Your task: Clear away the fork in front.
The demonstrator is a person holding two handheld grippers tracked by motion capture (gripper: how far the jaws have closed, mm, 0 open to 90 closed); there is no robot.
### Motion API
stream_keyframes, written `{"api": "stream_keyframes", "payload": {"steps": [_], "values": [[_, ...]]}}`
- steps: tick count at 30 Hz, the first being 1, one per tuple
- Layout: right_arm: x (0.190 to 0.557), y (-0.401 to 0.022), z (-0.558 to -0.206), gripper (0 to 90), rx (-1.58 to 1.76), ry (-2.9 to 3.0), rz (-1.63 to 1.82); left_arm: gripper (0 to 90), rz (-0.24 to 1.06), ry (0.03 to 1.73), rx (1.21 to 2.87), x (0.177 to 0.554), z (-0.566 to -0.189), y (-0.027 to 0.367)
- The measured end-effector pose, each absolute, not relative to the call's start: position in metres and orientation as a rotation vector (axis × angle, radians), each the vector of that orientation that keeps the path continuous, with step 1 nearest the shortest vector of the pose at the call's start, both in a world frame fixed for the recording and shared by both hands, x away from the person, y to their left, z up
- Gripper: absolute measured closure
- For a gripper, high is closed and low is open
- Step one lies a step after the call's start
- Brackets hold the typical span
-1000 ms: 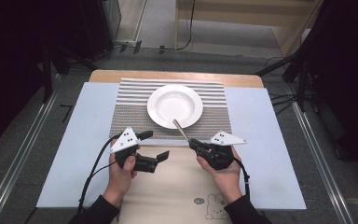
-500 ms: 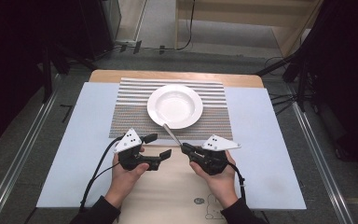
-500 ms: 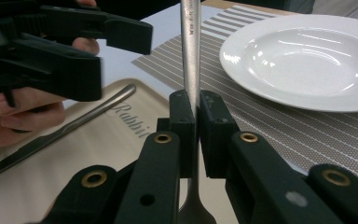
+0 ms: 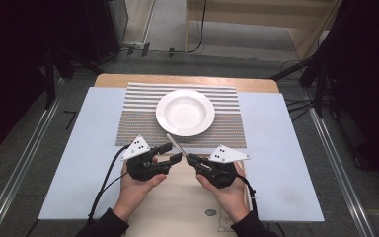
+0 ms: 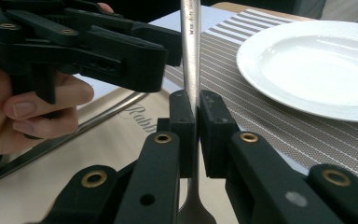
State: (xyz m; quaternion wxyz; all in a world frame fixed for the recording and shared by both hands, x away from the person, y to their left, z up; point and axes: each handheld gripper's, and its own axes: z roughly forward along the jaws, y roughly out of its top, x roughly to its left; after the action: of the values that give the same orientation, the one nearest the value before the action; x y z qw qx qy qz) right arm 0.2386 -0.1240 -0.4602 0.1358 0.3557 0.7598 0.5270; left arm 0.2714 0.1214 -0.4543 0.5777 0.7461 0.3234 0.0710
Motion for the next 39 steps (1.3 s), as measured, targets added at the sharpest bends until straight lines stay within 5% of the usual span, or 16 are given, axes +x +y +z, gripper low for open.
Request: {"api": "stream_keyframes", "payload": {"steps": [21,28,35,39], "values": [[0.231,-0.109,-0.46,83.3,0.97,2.218,1.527,56.2,0.135,0.799,1.72,0.273,-0.453,0.124],[0.229,-0.107,-0.461,83.3,0.963,2.213,1.51,64.5,0.103,0.814,1.713,0.273,-0.453,0.124],[0.227,-0.104,-0.463,88.6,0.938,2.19,1.536,86.1,-0.006,0.77,1.685,0.273,-0.451,0.127],[0.225,-0.108,-0.457,79.9,0.906,2.163,1.578,86.4,-0.041,0.768,1.669,0.275,-0.452,0.131]]}}
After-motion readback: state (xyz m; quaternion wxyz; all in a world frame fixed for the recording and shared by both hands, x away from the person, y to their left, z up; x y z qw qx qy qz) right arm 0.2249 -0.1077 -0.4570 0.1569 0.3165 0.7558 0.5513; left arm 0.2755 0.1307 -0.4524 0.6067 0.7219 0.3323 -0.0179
